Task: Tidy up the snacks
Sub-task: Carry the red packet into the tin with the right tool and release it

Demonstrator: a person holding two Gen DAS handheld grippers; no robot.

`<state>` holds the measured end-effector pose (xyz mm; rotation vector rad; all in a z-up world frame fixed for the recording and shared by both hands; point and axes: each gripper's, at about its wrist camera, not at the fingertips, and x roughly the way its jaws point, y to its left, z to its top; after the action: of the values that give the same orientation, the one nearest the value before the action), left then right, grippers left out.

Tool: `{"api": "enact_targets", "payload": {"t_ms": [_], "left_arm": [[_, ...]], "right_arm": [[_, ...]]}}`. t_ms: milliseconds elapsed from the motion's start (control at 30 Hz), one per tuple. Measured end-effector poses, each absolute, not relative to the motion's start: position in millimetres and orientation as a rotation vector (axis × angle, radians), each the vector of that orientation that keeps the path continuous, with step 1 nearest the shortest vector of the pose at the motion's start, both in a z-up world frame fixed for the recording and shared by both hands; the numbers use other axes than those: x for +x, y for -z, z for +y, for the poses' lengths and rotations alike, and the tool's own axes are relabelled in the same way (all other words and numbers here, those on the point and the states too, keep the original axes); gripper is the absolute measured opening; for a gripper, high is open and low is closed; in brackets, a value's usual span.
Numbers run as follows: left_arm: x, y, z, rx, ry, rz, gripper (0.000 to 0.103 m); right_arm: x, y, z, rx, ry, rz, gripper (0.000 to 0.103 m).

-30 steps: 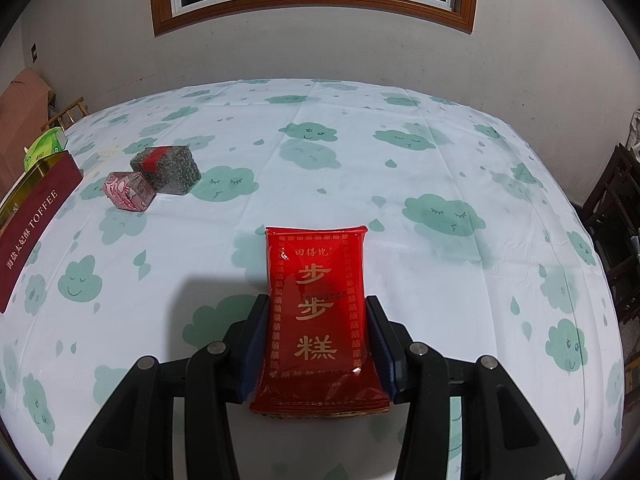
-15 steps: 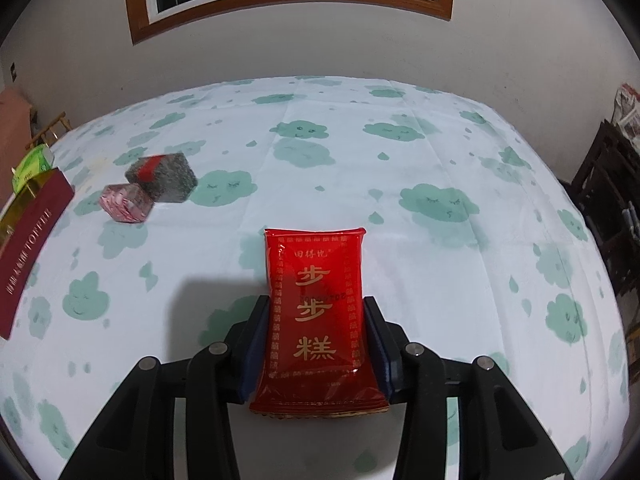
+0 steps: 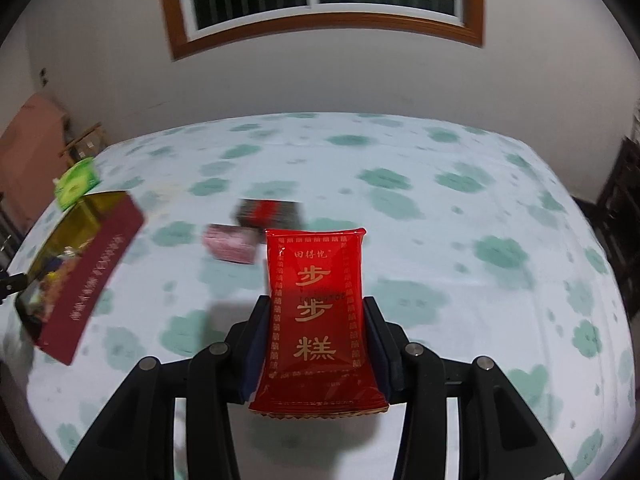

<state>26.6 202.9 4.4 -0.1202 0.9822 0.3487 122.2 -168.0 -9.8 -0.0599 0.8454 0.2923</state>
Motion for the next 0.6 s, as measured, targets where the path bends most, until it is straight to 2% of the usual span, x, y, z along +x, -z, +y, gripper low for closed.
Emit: {"api": "enact_targets", "payload": {"t_ms": [600], "left_arm": [[-7, -6, 253, -0.2, -0.43, 0.963, 0.081]], "right_arm": [[86, -4, 26, -0.192, -0.674, 0.843, 0.045]]}}
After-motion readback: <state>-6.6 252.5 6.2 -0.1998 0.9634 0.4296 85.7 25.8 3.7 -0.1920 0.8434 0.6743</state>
